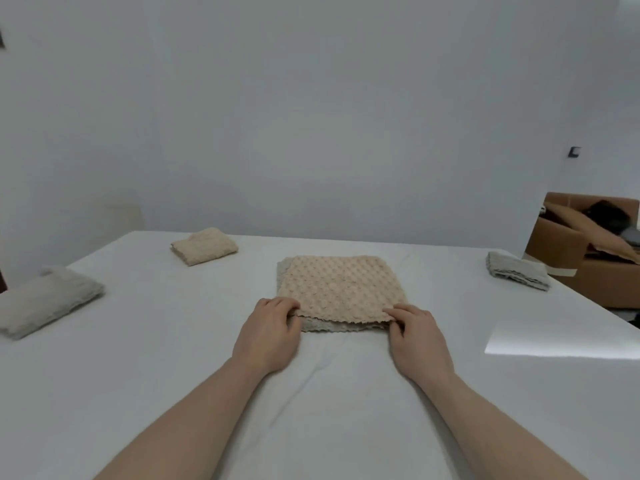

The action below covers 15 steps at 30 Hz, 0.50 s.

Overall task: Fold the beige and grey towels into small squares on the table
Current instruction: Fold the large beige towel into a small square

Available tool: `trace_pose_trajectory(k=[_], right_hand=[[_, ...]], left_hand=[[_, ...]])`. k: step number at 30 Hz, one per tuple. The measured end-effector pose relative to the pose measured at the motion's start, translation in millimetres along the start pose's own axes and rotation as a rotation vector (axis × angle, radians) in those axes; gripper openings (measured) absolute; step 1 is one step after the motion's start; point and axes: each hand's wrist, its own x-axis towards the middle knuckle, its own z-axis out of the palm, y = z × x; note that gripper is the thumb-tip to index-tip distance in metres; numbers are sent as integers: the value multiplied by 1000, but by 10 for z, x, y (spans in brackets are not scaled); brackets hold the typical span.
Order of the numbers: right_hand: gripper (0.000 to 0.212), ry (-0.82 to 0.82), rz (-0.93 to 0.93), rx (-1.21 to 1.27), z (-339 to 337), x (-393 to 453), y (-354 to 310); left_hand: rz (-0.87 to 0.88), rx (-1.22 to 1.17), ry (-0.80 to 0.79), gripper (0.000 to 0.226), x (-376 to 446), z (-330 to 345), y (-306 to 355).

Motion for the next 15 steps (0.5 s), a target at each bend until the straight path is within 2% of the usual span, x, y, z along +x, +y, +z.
trace_pose_trajectory(k=[3,7,15], right_hand=[[32,61,-22,31,13,-21,15],[31,81,-48,49,43,30,44],[33,143,-73,121,20,64,24]], left_hand=[[-19,26,63,32,-9,12,-22],[-84,66,83,39,59,33,-61],[-169,-108,143,22,124,13,-116]])
